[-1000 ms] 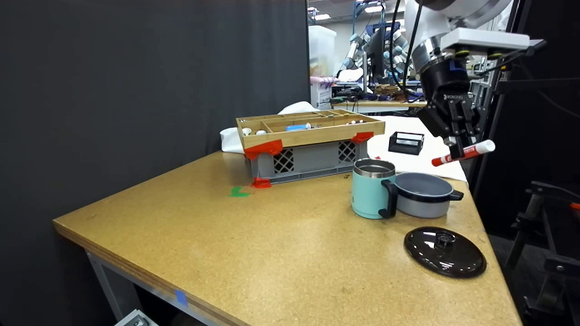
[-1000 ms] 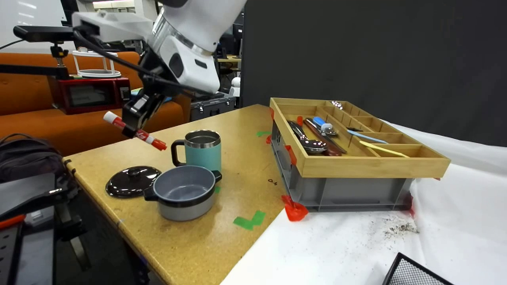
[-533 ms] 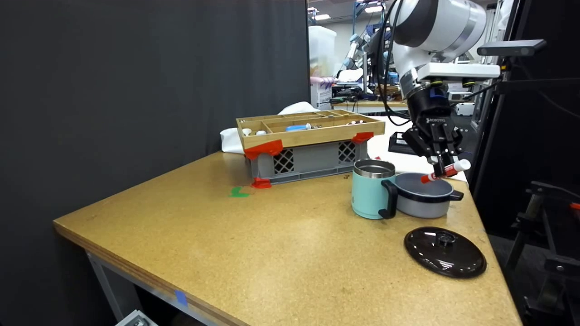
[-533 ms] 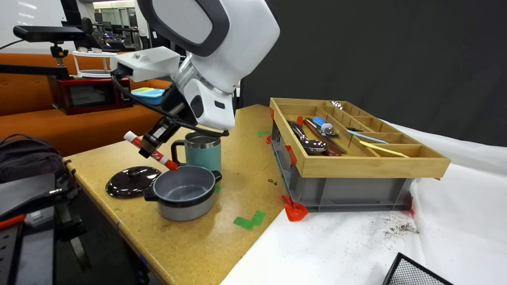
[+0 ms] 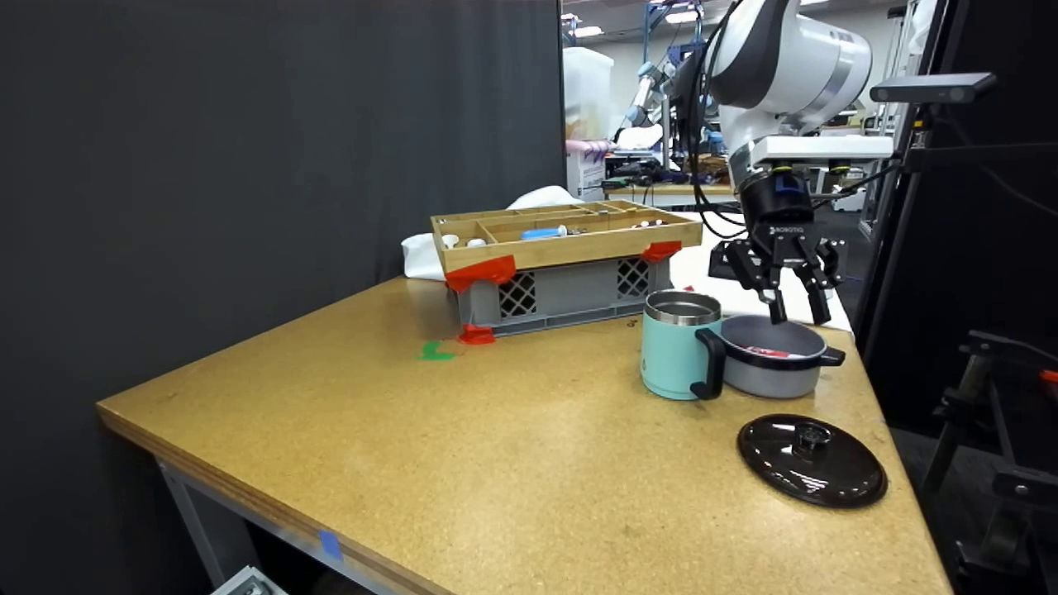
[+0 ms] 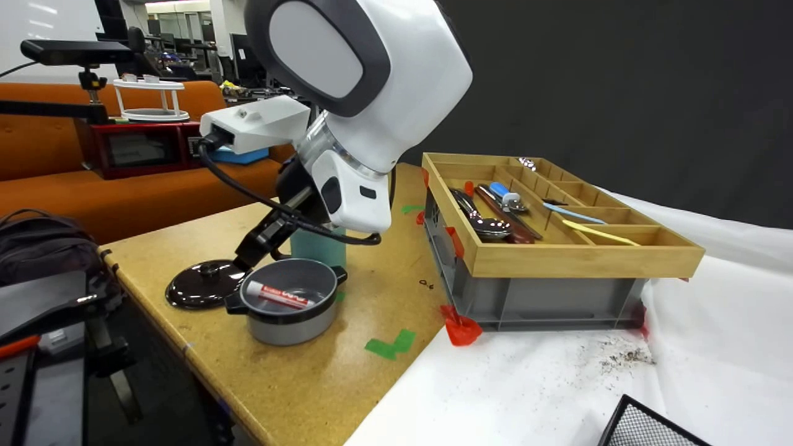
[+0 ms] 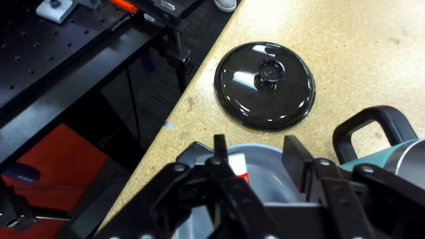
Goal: Remove the black lid from the grey pot, put the red marker inside the pot, remove the marker from the pot
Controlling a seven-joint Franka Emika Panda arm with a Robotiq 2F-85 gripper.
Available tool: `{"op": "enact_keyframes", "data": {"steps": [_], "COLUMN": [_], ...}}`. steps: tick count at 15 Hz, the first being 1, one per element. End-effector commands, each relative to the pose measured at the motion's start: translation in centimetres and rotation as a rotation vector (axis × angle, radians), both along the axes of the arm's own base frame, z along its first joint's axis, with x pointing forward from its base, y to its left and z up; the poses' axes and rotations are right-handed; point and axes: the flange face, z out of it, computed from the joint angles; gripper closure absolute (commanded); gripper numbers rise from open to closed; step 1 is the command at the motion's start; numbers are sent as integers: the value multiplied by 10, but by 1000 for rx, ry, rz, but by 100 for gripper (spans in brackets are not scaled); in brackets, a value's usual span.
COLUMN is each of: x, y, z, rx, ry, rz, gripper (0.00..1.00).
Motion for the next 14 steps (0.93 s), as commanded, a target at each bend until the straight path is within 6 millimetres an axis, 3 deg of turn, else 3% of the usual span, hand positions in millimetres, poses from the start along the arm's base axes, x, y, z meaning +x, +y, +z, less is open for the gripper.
{"op": "enact_keyframes", "data": {"steps": [1,2,4,9,12,14], "x": [3,4,3,-9,-19,-23], "y": [9,17,52,168,209,221], "z": [25,35,68,155,187,196], "rx": [-20,-21,-77,-256,-367,-407], "ry": [-54,-73,-149,-293,-375,-410], "rz": [-11,5,85,260,326,351], "gripper": [21,15,2,0,0,0]}}
